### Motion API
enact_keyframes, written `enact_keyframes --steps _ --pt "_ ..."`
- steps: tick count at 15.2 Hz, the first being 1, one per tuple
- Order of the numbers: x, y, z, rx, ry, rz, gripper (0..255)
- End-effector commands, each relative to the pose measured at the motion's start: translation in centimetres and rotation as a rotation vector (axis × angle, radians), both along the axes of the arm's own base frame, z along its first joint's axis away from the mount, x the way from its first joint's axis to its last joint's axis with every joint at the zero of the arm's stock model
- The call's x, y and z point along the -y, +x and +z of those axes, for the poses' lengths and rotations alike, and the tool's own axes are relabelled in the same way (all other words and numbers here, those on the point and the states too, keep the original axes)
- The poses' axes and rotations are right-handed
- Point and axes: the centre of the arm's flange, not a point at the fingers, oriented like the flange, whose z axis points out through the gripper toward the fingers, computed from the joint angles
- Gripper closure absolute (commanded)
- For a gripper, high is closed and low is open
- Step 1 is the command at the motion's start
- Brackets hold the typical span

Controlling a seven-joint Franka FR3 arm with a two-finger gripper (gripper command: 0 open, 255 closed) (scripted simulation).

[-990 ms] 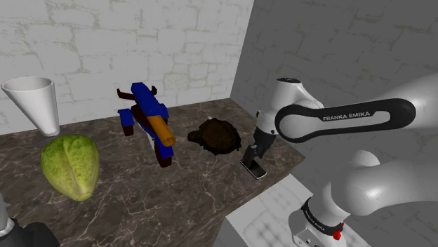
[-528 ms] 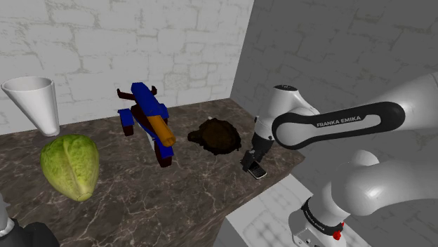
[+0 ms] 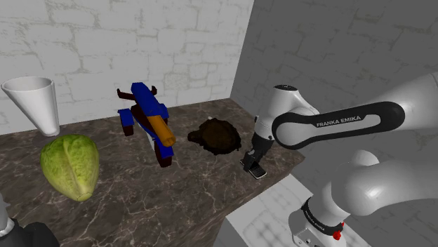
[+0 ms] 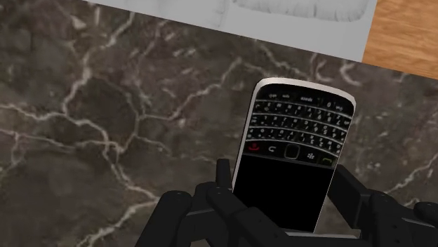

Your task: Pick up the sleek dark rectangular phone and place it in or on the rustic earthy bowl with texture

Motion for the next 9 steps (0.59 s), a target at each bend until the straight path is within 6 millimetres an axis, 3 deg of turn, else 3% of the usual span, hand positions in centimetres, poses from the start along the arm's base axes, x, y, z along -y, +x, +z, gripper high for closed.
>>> enact_keyframes --steps 1,6,9 --pt "0.0 0.0 -0.1 -0.002 0.000 0.000 255" --pt "0.0 -0.1 -0.1 -0.002 0.000 0.000 255" --pt "0.0 -0.1 1.5 -0.002 0.000 0.000 255"
